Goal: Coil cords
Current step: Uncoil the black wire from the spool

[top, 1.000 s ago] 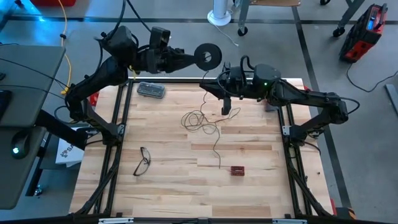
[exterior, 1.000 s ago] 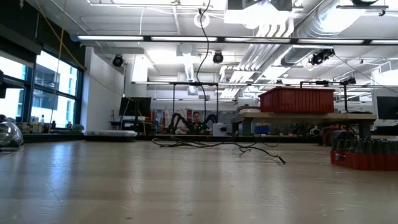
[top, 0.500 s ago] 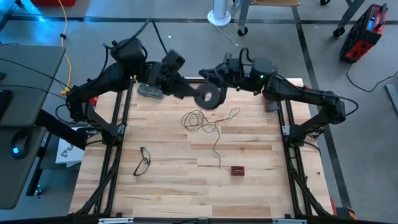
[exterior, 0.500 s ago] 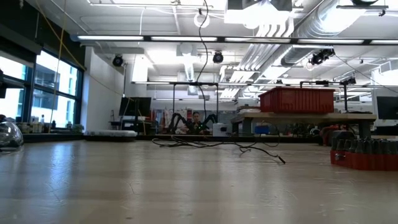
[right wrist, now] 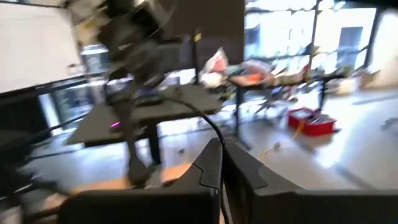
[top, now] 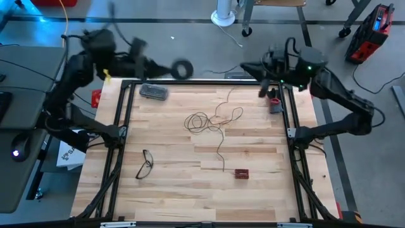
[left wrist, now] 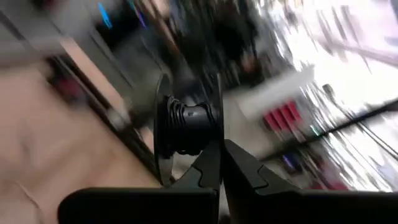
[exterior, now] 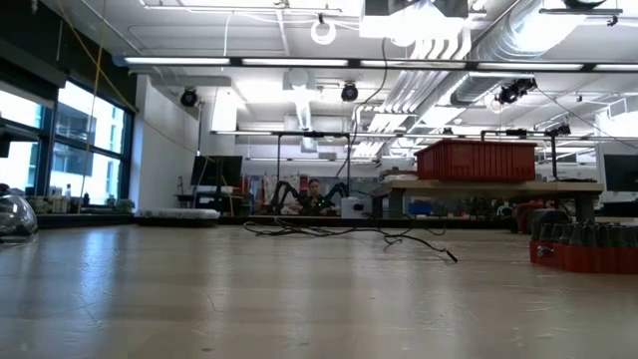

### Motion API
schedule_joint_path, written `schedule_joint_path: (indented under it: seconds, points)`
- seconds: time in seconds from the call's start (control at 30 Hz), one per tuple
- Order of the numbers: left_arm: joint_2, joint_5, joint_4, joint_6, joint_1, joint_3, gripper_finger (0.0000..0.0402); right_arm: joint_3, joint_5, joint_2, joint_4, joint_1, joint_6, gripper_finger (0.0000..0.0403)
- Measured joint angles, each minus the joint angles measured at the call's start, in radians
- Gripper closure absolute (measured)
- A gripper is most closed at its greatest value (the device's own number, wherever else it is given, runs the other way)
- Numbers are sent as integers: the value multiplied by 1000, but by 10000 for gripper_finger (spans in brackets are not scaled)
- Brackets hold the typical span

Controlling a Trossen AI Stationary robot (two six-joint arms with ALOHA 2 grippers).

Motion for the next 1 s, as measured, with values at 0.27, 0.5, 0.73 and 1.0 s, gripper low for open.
schedule_joint_path:
  seconds: [0.27,0.5,0.73,1.0]
  points:
    - [10,-92,402,58,106,0,401,0,-20,64,-1,164,63,403]
    - [90,184,698,-240,114,0,401,0,-13,269,292,234,35,403]
    - [161,368,717,-416,-5,0,401,0,-38,415,494,155,71,403]
    - [156,396,496,-451,-181,-1,401,0,-40,364,479,12,49,403]
